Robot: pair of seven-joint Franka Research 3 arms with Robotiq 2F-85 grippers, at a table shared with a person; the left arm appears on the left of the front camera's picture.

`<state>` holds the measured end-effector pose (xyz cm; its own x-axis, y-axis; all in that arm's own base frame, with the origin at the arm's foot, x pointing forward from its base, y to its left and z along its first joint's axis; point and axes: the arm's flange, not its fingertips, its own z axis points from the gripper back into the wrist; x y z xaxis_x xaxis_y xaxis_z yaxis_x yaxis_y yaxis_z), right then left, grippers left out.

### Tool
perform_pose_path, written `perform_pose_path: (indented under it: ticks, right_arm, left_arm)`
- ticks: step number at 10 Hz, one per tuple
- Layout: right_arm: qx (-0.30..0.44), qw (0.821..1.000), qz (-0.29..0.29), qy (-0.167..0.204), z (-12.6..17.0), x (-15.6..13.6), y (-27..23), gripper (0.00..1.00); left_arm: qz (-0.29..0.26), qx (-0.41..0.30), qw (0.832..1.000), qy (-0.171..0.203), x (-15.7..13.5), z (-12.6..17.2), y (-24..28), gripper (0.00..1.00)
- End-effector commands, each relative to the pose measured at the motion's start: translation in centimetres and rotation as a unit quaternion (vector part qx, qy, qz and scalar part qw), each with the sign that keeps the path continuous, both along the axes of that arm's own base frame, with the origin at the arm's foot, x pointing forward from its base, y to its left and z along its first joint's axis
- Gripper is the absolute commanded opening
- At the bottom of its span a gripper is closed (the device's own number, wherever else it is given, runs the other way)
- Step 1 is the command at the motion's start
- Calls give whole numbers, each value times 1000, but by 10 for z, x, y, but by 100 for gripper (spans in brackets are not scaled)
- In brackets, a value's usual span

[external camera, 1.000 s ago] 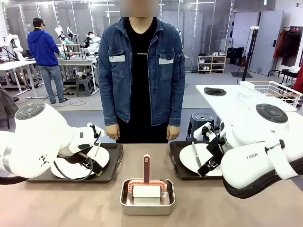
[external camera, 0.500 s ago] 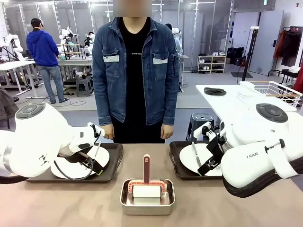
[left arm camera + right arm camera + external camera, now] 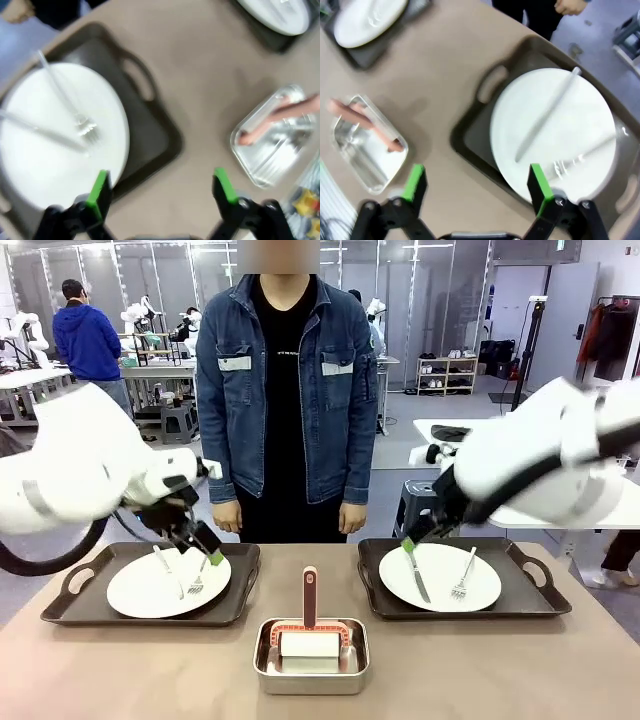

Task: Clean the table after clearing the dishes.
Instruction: When the left (or right) Handle tray is removed, use the left hand (or right hand) to clean the left (or right) side of the table with the Lint Roller.

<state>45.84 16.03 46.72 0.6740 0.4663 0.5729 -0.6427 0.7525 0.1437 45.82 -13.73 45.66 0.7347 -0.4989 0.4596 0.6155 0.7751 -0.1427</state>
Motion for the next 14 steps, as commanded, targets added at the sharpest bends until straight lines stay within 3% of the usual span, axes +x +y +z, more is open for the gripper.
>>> perform_pose_path:
  ticks: [1,3,4,5,8,10,11,14]
  right_arm:
    - [139,987,20,81,11,16,-53,100]
    - [247,960,18,133,24,5,-108,100]
    - [312,937,15,157,25,-2,-149,100]
    - [362,916,-12,174,23,-7,-185,100]
    - [416,891,-94,157,12,-40,-296,100]
    - [463,859,-160,149,-14,-74,-372,100]
    - [480,846,-179,150,-26,-84,-392,100]
    - [485,840,-190,150,-39,-94,-408,100]
  left_arm:
    - [-22,-145,983,110,8,36,80,100]
    - [-29,-265,954,138,-4,57,163,100]
    - [-6,-339,929,147,-10,56,213,100]
    - [9,-376,916,143,-17,49,246,100]
    - [116,-421,891,121,-37,37,348,100]
    - [171,-455,865,129,-60,18,428,100]
    - [172,-474,855,124,-72,9,444,100]
    - [183,-496,841,118,-82,3,458,100]
